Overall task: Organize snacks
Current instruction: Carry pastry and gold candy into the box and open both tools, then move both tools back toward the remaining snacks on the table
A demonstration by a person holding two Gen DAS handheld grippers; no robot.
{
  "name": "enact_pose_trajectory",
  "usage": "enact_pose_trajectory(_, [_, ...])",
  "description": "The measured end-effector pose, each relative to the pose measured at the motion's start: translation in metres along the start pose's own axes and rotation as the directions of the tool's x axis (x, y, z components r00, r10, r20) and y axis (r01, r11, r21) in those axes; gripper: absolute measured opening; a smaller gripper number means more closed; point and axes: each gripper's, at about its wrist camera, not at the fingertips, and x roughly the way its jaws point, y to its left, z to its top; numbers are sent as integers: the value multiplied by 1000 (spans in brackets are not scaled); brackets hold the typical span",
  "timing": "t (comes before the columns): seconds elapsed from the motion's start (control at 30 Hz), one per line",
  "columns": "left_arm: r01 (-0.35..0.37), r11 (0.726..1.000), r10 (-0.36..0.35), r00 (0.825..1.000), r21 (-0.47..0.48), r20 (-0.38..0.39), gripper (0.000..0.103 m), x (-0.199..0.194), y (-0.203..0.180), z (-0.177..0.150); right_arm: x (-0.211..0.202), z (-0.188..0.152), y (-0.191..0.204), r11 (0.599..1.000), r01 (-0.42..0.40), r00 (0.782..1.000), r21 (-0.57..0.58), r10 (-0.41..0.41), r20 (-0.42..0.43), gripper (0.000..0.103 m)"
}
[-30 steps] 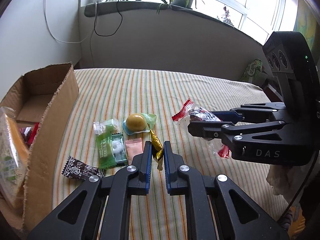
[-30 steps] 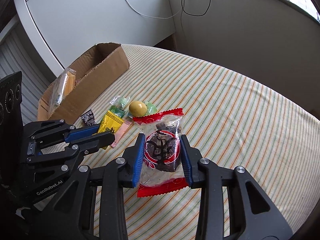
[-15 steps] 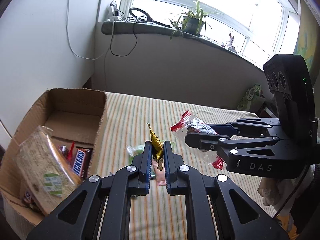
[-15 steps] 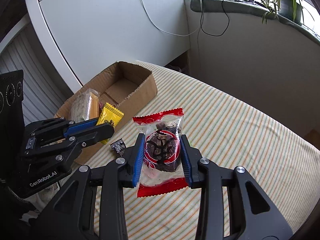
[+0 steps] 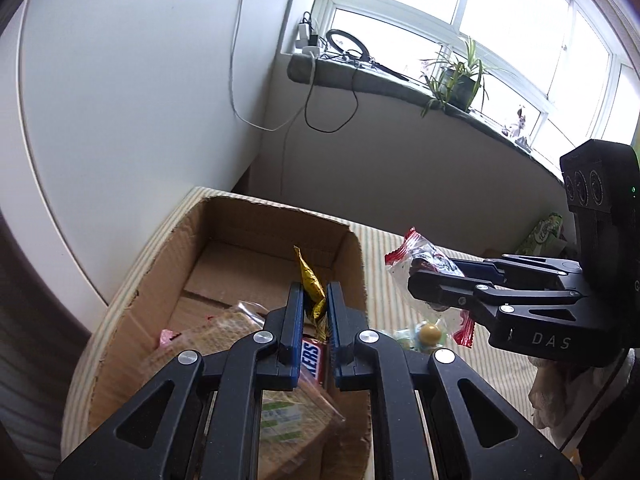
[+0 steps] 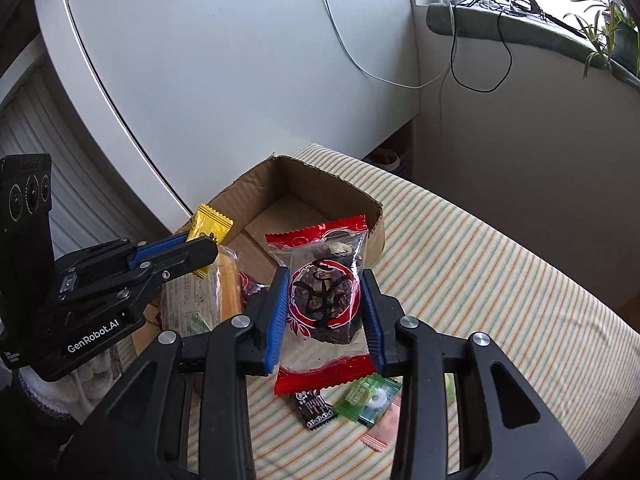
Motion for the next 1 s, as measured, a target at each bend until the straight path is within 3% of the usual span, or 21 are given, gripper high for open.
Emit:
enact_pose_trajectory(0.3, [-26, 999, 26, 1000, -22, -3, 10, 6, 32, 12, 40, 15, 10, 1000, -11, 999, -11, 11, -35, 35])
enact_pose_trajectory(0.57, [-35, 999, 35, 999, -32, -1, 10, 10, 41, 15, 52, 19, 22, 999, -5, 999, -43, 4, -39, 36])
enact_pose_trajectory(0.7, [-47, 998, 47, 999, -40, 5, 20, 7, 43, 16, 48, 21, 23, 999, 15, 1000, -47, -15, -9, 62])
enact_pose_trajectory(0.8, [-54, 997, 55, 998, -53, 20, 32, 1, 45, 16, 42, 20, 20, 999, 14, 1000, -32, -14, 2, 63])
enact_pose_trajectory(1.0, [-44, 997, 47, 998, -61, 42, 35, -13, 44, 16, 25, 10, 12, 999, 23, 1000, -23, -23, 9, 63])
